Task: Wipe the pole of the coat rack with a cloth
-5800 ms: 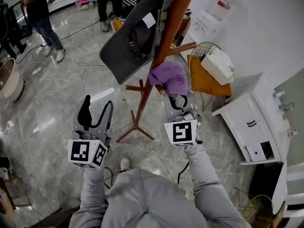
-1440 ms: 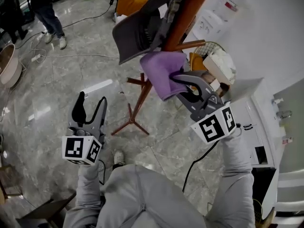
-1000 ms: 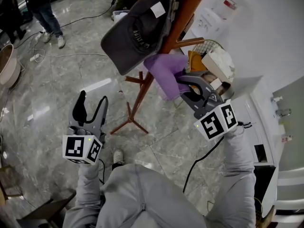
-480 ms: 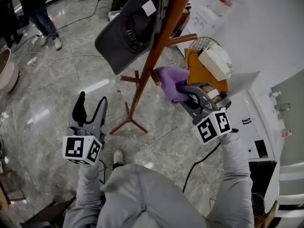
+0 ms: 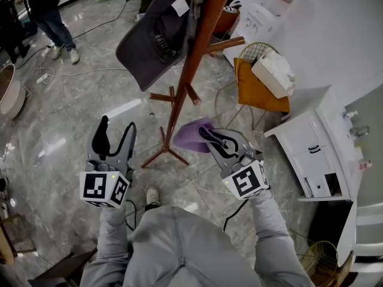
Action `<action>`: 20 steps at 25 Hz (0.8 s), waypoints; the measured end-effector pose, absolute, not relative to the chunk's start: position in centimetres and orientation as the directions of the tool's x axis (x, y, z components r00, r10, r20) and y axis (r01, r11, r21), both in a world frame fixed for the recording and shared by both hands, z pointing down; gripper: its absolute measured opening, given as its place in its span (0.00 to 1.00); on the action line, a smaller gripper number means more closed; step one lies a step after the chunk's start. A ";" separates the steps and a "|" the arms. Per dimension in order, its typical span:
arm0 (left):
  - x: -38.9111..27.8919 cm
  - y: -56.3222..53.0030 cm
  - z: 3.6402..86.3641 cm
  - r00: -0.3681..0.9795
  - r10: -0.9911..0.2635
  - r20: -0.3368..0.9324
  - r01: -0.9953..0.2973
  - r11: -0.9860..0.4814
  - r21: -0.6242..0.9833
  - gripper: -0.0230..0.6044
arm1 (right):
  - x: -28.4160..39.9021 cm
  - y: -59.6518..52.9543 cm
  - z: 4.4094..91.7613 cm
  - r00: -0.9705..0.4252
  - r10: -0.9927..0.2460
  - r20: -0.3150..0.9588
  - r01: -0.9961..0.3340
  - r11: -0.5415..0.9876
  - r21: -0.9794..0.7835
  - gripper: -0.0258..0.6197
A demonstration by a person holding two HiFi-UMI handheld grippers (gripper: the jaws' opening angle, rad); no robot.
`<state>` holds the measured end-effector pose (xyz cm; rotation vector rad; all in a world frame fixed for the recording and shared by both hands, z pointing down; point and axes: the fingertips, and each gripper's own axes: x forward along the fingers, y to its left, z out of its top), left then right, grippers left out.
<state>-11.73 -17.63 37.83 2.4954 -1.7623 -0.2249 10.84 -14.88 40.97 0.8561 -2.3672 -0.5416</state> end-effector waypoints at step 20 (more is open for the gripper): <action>-17.7 -15.2 38.5 0.224 -0.974 -0.029 -0.968 -0.226 0.114 0.58 | 2.3 -20.3 33.5 -0.504 -0.848 -0.162 -0.861 0.479 0.170 0.12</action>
